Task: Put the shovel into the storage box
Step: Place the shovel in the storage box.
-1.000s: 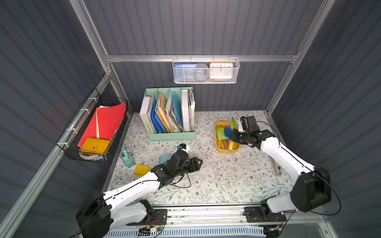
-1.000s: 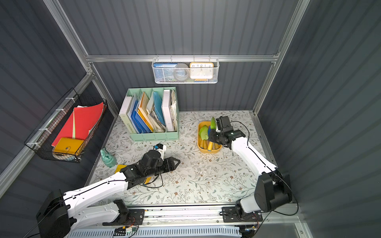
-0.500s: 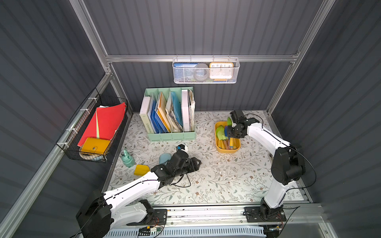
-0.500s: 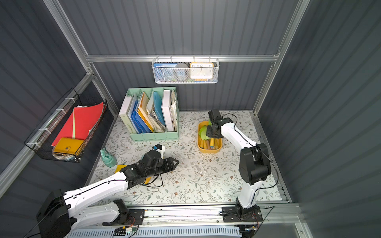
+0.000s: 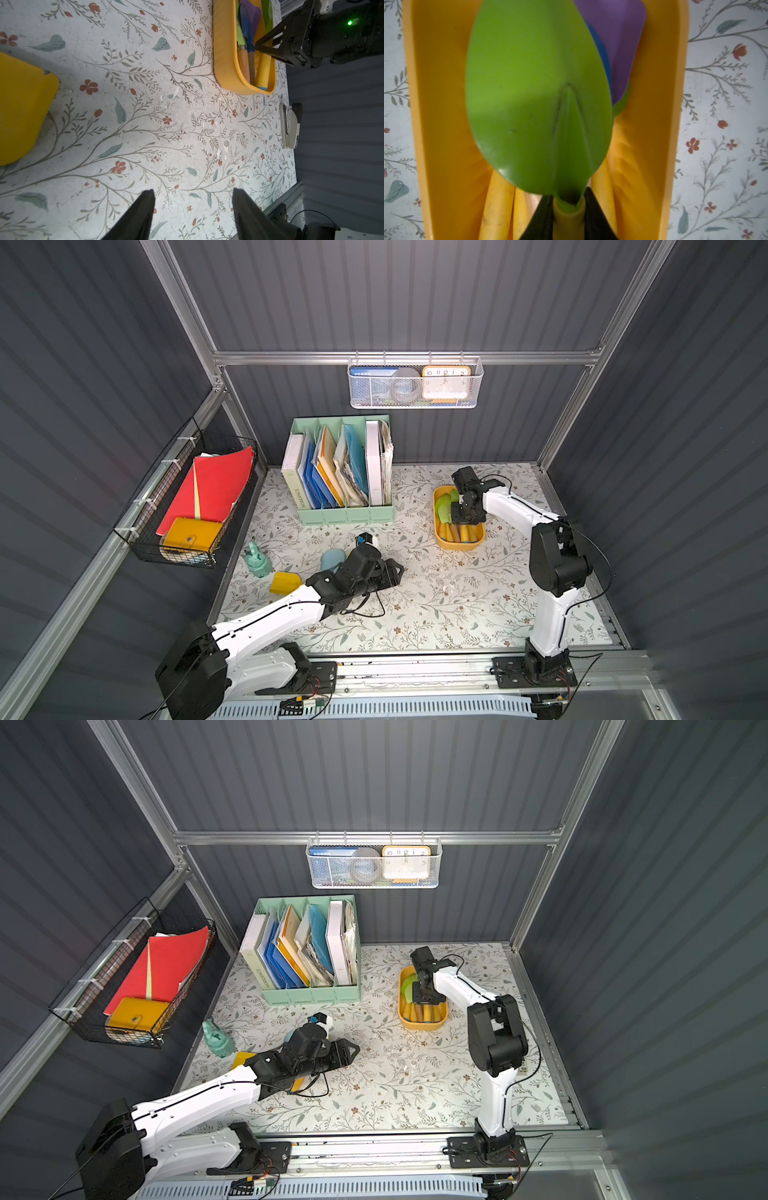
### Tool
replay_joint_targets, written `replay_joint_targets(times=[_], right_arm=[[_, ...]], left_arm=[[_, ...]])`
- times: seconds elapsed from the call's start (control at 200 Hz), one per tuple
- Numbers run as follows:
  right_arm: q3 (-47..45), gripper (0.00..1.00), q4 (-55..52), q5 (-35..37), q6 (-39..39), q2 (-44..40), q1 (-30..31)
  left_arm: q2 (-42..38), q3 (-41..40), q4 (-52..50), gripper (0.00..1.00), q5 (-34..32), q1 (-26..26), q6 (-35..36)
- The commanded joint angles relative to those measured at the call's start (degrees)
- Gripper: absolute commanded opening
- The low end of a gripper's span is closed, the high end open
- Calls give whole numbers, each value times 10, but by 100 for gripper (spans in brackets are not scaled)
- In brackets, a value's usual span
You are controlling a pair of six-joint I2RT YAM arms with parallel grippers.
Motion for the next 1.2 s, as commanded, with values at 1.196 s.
replay_joint_targets(times=[1.196], right_arm=[[-46,42,-12,-33,35,-117,15]], left_arm=[[-18,26,-110,65,-51,51,-26]])
